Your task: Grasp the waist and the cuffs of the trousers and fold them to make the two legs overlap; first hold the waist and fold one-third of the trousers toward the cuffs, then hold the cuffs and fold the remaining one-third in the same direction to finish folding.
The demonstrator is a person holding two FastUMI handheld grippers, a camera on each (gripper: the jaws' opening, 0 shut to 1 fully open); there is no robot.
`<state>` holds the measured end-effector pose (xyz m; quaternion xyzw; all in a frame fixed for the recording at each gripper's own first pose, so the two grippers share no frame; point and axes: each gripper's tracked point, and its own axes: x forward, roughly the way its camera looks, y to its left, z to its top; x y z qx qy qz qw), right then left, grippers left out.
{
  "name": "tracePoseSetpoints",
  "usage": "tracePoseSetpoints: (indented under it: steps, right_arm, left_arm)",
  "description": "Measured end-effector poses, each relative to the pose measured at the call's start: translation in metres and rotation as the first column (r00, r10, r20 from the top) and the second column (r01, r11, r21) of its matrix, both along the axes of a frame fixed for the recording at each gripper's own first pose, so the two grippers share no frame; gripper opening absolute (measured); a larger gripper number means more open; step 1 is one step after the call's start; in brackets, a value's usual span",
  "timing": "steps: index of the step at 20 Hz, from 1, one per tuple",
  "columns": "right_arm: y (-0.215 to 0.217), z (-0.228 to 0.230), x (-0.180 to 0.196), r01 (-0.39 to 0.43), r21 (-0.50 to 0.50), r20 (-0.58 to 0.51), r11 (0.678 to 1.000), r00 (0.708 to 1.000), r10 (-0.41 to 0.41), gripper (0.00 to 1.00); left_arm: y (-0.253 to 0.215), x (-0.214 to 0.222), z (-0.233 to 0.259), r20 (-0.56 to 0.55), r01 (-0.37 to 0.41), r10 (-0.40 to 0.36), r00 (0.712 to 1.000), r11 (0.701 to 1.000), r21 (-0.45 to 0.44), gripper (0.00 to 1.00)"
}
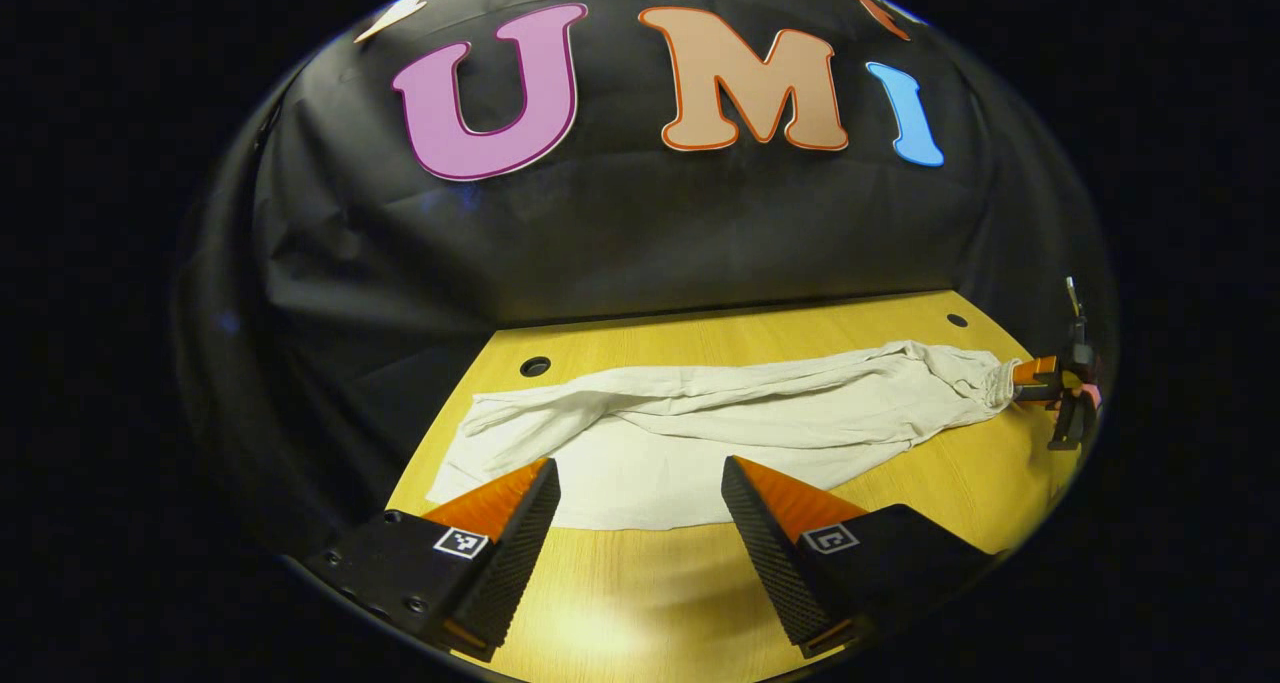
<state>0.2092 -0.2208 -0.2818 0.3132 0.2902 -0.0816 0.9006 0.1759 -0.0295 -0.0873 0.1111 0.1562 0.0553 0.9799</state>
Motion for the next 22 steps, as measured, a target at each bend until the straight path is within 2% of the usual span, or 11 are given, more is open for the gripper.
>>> tracePoseSetpoints:
  steps: [3,4,5,6,7,9,10,11,14,19,22]
  right_arm:
    - [-0.007,-0.011,0.006,0.070,0.007,-0.039,0.998,0.997,-0.069,0.47]
    - [-0.002,-0.009,0.006,0.085,0.030,-0.033,0.996,0.996,-0.084,0.31]
    - [-0.002,-0.004,0.009,0.089,0.030,-0.009,0.996,0.996,-0.089,0.21]
    - [-0.005,0.004,0.010,0.100,0.020,0.017,0.995,0.995,-0.100,0.25]
    - [-0.003,0.016,0.011,0.085,0.017,0.058,0.996,0.995,-0.086,0.18]
    - [0.009,0.045,0.014,0.032,0.002,0.140,0.999,0.990,-0.032,0.17]
    - [0.011,0.061,0.008,0.012,-0.020,0.168,1.000,0.986,-0.008,0.12]
    - [0.016,0.075,0.007,0.002,-0.040,0.189,0.999,0.982,0.006,0.17]
    - [0.050,0.119,0.003,-0.021,-0.062,0.257,0.998,0.966,0.036,0.17]
    - [0.144,0.196,0.009,-0.089,-0.134,0.352,0.987,0.927,0.131,0.18]
    - [0.244,0.220,0.015,-0.169,-0.209,0.381,0.963,0.893,0.240,0.17]
  left_arm:
    - [-0.004,-0.004,0.004,0.007,0.003,-0.003,1.000,1.000,0.002,0.97]
    - [-0.005,-0.005,0.004,0.009,0.003,-0.003,1.000,1.000,0.000,0.93]
    - [-0.005,-0.007,0.004,0.009,0.004,-0.004,1.000,1.000,-0.004,0.97]
    - [-0.005,-0.008,0.003,0.009,0.004,-0.004,1.000,1.000,-0.009,0.97]
    - [-0.004,-0.009,0.003,0.008,0.006,-0.006,1.000,1.000,-0.013,0.97]
    - [0.001,-0.012,0.005,0.019,0.003,-0.002,1.000,1.000,-0.027,0.97]
    - [0.002,-0.011,0.004,0.024,0.001,0.000,1.000,0.999,-0.040,0.97]
    - [0.005,-0.011,0.003,0.026,-0.002,0.004,1.000,0.998,-0.056,0.97]
    - [0.028,-0.013,0.001,0.025,-0.005,0.008,1.000,0.996,-0.090,0.97]
    - [0.064,-0.014,0.001,0.032,0.029,-0.025,0.999,0.992,-0.120,0.97]
    - [0.091,-0.018,-0.004,0.029,0.050,-0.045,0.999,0.983,-0.174,0.97]
